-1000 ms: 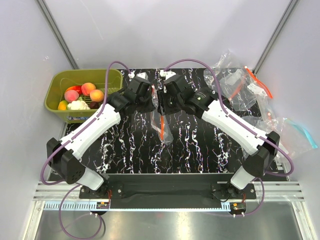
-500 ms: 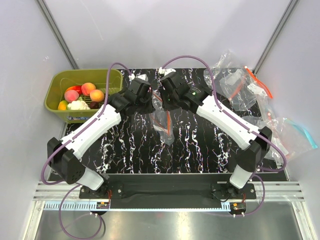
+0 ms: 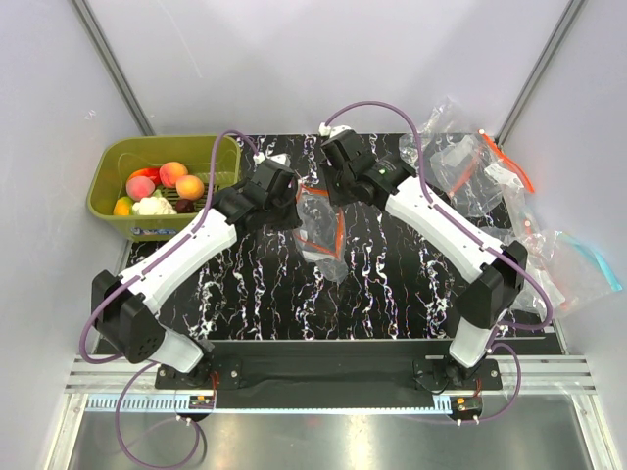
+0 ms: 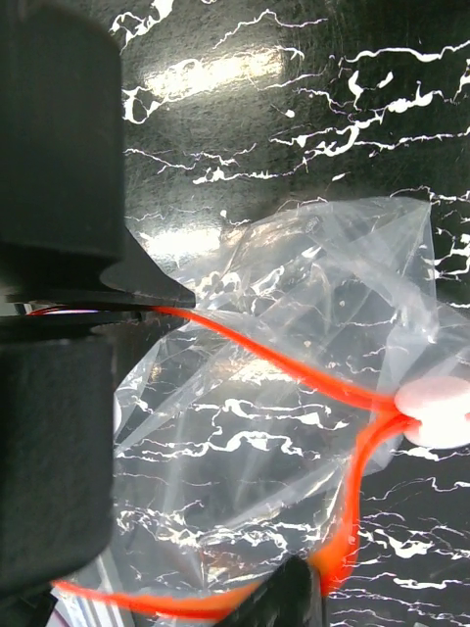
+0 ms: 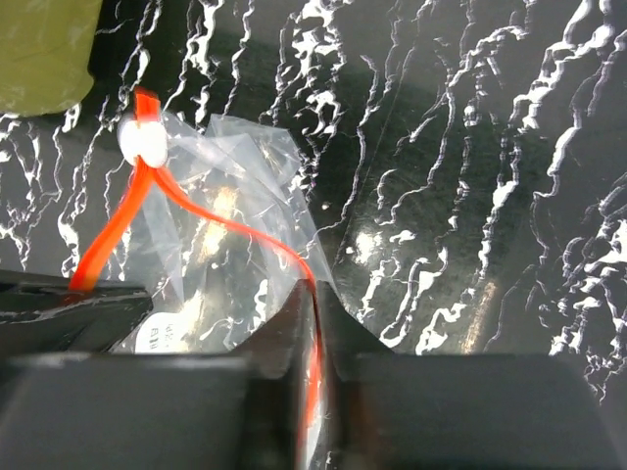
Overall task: Place the food in the zip-top bag and seal the zipper
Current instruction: Open the zipper of the food storage bag at the center of the board.
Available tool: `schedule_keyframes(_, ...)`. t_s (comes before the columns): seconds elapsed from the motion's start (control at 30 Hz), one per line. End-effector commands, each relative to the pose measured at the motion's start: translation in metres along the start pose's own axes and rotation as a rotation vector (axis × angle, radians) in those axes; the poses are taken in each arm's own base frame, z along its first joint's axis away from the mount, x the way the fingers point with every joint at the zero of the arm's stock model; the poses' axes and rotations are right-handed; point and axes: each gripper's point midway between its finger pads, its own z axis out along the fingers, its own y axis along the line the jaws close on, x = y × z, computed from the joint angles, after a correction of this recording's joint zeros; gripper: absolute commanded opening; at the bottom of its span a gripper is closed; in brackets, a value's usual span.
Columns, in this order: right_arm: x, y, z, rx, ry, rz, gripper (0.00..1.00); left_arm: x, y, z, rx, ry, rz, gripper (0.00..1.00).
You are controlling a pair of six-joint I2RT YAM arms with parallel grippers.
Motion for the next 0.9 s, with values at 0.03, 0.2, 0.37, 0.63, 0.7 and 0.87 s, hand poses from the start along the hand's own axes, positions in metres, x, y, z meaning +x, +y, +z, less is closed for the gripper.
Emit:
schedule_keyframes(0.03,-0.001,0.022,-0.016,-0.181,-0.016,-0.041,0.4,-0.011,-0.01,-0.012,0.071,-0.036,0.019,0.0)
schedule_keyframes(0.2,0.013,0.025,-0.016,-0.206,0.031,-0.027,0.44,-0.017,-0.012,-0.011,0.067,-0.055,0.02,0.0)
schedule_keyframes(0.37,0.026,0.024,-0.024,-0.226,0.042,-0.02,0.4,-0.02,-0.015,-0.011,0.073,-0.058,0.02,0.0)
schedule_keyframes(0.63,0.007,-0.009,-0.036,-0.045,-0.002,-0.025,0.0,-0.023,-0.038,-0.006,0.184,-0.053,0.036,0.0)
schedule_keyframes(0.7,0.002,-0.026,-0.038,0.055,-0.004,-0.053,0.0,-0.026,-0.049,-0.003,0.229,-0.049,0.036,0.0)
schedule_keyframes(0.87,-0.007,-0.064,-0.041,0.27,-0.024,-0.097,0.0,-0.022,-0.063,0.023,0.27,0.002,0.021,0.0)
